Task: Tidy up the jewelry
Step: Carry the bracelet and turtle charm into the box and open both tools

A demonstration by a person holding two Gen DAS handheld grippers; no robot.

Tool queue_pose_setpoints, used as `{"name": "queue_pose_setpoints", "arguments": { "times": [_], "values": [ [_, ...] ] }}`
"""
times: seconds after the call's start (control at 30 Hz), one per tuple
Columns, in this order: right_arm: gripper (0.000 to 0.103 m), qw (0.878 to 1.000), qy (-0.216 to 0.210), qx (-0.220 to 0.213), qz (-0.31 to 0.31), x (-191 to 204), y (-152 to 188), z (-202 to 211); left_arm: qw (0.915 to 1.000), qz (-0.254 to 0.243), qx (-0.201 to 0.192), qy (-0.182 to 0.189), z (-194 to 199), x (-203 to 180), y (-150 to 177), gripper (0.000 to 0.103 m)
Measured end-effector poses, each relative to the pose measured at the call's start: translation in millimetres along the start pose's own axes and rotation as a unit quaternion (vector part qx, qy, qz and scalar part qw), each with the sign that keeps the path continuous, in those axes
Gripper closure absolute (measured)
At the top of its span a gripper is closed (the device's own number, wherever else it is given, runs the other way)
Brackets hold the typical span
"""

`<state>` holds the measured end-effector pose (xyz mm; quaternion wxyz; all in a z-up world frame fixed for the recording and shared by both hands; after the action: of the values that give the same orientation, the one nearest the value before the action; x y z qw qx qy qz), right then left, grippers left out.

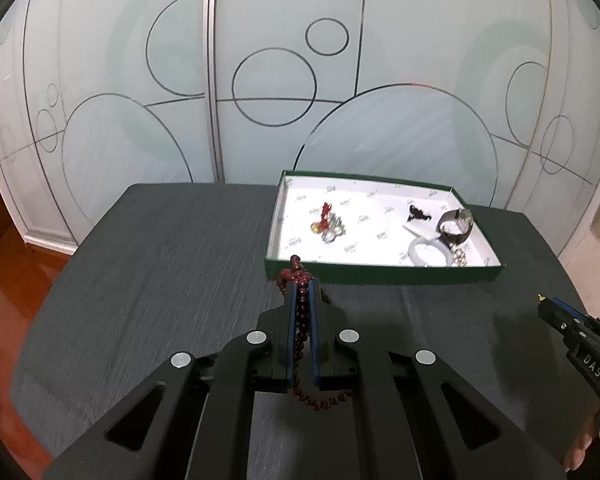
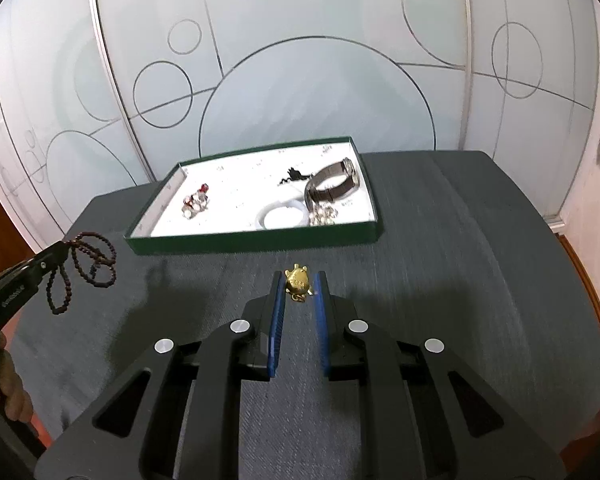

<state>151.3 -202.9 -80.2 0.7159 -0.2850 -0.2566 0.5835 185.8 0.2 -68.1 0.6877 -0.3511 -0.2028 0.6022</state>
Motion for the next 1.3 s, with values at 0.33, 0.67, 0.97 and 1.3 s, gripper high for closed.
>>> {"name": "queue_pose_setpoints", "arguments": {
  "times": [0.33,0.67,0.97,1.3],
  "values": [
    [0.088,1.000,-0.001,-0.023,0.012,15,-48,-15,0.9995,-0.027,-0.017,0.008,-23,-16,-48,0.098],
    [0.088,1.000,-0.008,-0.012,0.020,31,-94,-79,0.9997,-0.026,-0.001,-0.005,-99,-1,-88,0.098],
    [0.088,0.998,0.008,0.038,0.042,46,-85,-163,0.9982,-0.022,0.051,-0.022,-182,18,-67,0.098],
    [0.068,0.998,0.010,0.057,0.038,52,-71,-195,0.9977,-0.019,0.058,-0.028,-202,25,-57,0.054]
  ]
}}
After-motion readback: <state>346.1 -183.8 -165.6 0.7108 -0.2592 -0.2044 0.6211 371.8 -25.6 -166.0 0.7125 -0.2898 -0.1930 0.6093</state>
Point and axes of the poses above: each gripper's, at about its wrist camera, not at the fingertips, and z roughly against the way its jaws point, x to its left, y to its underside, the point moved 10 cm from there along -z, roughly the way its jaws point, and after that the axes turned 9 degrees about y, right-handed, at the moved point
